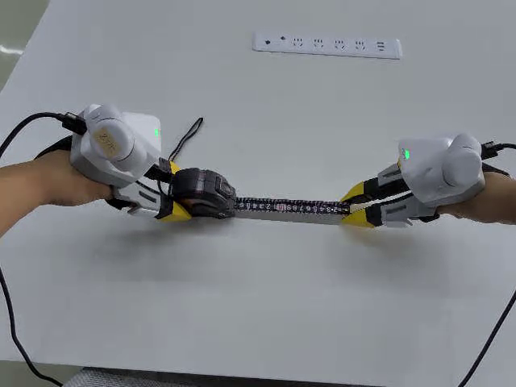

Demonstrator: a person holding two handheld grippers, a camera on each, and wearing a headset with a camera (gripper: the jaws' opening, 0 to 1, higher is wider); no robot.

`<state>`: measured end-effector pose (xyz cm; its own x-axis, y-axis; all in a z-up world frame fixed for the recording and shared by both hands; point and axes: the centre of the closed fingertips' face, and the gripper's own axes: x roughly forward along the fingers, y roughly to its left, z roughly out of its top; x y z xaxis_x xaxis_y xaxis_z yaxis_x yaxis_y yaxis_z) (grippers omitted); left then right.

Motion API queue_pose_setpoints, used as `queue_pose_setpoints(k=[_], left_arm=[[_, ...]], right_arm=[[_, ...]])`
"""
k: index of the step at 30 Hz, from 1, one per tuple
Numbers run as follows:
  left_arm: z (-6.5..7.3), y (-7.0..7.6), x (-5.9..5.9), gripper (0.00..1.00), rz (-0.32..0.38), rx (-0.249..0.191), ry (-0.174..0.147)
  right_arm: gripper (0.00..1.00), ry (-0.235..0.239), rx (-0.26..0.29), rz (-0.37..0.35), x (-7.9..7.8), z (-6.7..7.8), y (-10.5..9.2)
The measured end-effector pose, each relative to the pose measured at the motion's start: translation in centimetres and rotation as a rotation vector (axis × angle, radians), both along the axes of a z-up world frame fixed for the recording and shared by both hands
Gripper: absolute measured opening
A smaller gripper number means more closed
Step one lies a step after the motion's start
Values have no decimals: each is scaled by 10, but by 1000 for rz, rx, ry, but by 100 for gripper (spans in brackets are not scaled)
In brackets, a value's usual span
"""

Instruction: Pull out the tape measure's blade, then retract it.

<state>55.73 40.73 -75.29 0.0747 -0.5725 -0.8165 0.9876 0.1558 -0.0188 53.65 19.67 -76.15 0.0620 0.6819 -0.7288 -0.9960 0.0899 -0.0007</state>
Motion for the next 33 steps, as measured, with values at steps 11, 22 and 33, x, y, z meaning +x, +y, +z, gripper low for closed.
queue_pose_setpoints(k=[11,22,33], left_arm=[[1,-1,-1,29,0,1,1],[0,-1,0,29,1,3,1],[0,-2,0,29,0,5,1]], right_arm=[[12,7,-9,-10,-1,-1,-13],[12,8,-19,-20,-2,-1,-24],[12,11,-29,-31,-3,-1,-36]])
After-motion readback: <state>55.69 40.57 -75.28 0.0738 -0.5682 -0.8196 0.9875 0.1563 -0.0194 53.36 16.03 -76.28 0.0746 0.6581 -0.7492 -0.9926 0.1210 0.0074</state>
